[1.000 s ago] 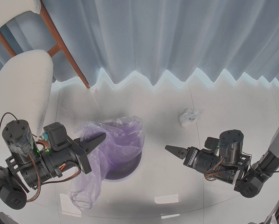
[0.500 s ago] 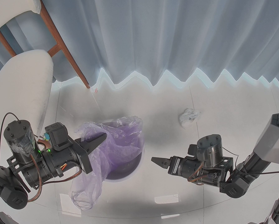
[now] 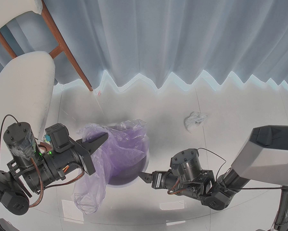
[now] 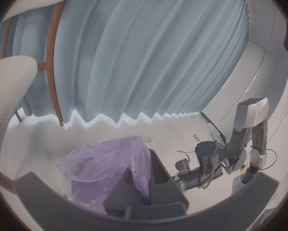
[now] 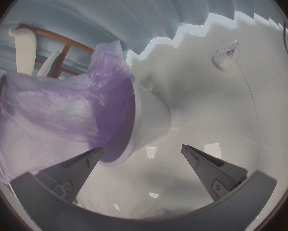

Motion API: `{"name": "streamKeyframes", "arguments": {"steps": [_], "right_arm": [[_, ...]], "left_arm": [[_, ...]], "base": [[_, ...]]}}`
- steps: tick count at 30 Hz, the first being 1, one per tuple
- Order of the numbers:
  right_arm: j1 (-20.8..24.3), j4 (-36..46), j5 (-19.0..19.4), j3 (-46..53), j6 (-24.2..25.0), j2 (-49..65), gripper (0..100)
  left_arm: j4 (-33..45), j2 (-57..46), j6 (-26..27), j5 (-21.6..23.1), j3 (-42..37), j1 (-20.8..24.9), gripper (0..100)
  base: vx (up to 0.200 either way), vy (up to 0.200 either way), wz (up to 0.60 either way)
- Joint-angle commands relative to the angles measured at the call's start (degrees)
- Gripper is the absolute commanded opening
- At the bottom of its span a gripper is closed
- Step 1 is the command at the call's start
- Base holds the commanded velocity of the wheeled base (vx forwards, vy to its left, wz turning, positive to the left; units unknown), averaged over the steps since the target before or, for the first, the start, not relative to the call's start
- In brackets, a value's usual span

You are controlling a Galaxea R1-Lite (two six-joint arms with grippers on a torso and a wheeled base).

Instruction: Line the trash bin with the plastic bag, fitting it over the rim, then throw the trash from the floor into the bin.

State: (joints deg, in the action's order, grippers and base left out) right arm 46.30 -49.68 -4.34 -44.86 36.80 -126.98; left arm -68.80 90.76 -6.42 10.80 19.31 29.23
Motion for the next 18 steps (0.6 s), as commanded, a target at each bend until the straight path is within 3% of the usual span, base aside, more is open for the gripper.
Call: {"name": "streamKeyframes", "arguments": {"steps": [1,12,13,18], "right_arm": [[0.72,-0.33,-1.11,-3.13,-2.17,-5.12,100],[0.99,3.89,-3.83,-14.03,-3.4,-8.64,100],[0.9,4.94,-3.92,-14.55,-3.49,-8.9,0],[0.72,7.31,-3.92,-15.08,-3.67,-8.46,0]], "left_arm": [[-0.01,0.38,0.01,-0.08,0.2,-0.05,0],[-0.01,2.14,-0.34,-2.19,0.38,0.12,0],[-0.01,2.23,-0.26,-2.19,0.29,0.3,0],[-0.01,3.28,-0.34,-2.1,0.11,0.83,0]], "base": [[0.0,0.0,0.0],[0.0,0.0,0.0],[0.0,0.0,0.0],[0.0,0.0,0.0]]}}
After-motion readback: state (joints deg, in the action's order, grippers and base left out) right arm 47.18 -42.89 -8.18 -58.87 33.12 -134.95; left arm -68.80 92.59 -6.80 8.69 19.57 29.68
